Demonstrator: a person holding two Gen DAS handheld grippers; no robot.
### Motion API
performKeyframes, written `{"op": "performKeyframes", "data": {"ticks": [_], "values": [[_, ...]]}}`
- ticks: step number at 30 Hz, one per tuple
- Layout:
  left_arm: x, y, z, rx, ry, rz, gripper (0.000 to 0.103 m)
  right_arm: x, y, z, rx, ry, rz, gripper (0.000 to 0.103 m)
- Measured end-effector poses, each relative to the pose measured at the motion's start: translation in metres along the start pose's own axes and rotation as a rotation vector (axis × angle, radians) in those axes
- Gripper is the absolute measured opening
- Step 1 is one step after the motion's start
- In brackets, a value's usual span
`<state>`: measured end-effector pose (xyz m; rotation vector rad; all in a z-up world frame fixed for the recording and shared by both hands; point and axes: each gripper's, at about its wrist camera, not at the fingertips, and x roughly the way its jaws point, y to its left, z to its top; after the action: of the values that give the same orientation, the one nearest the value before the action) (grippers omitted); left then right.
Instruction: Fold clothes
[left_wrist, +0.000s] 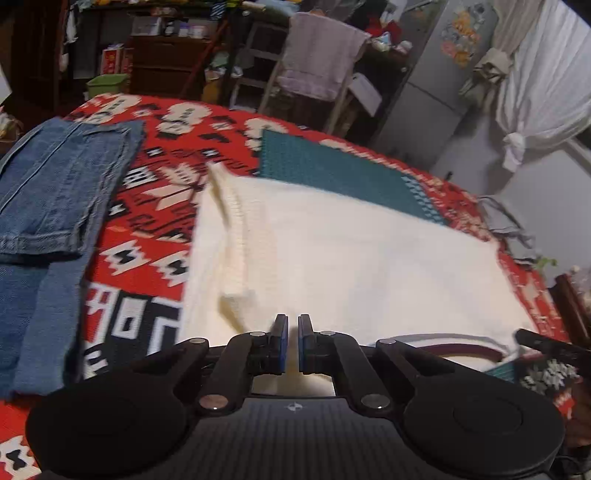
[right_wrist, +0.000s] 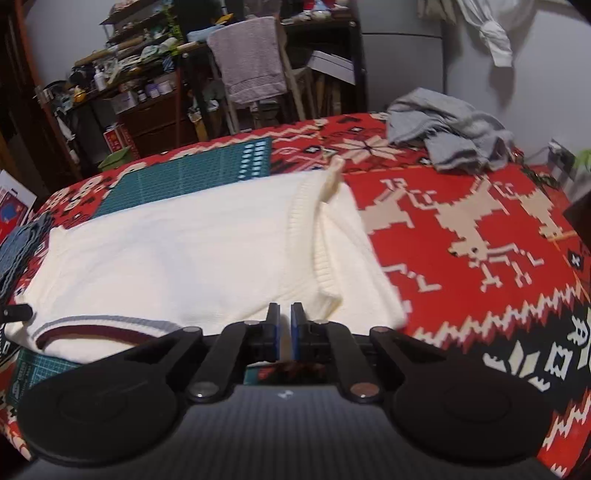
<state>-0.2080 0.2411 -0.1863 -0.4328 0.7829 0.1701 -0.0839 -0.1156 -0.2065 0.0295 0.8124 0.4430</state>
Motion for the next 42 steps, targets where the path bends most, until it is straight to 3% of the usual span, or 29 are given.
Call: {"op": "performKeyframes", "data": {"ticks": [5,6,12,17,21,26,31,42], "values": [[-0.008,0.020,-0.003,-0.053,-0.016,0.035,0.002,-0.003,-0.018,-0.003,0.056,-0.005,-0.037,0.007],[-0.009,0.024,-0.004,-0.063,-0.017,0.055,0.007,-0.004,-0.022,-0.004,0.074,-0.006,-0.035,0.007],[-0.019,0.038,-0.003,-0.125,-0.025,0.038,0.006,-0.012,-0.028,-0.003,0.096,-0.013,-0.051,0.009],[-0.031,0.021,0.001,-0.075,-0.068,-0.047,0.006,-0.027,-0.014,0.002,0.036,-0.057,-0.026,0.010],[-0.022,0.003,0.011,-0.021,-0.070,-0.068,0.006,-0.023,0.000,0.012,-0.002,-0.071,-0.007,0.011],[0.004,0.008,0.016,-0.036,-0.010,0.005,0.006,0.005,-0.001,0.017,0.034,-0.019,-0.033,0.011],[-0.003,0.036,0.004,-0.123,-0.020,0.004,0.003,0.008,-0.019,0.008,0.105,-0.026,-0.033,0.008],[-0.015,0.049,-0.007,-0.119,-0.014,0.011,0.003,-0.003,-0.042,-0.003,0.149,-0.030,-0.052,0.008]]}}
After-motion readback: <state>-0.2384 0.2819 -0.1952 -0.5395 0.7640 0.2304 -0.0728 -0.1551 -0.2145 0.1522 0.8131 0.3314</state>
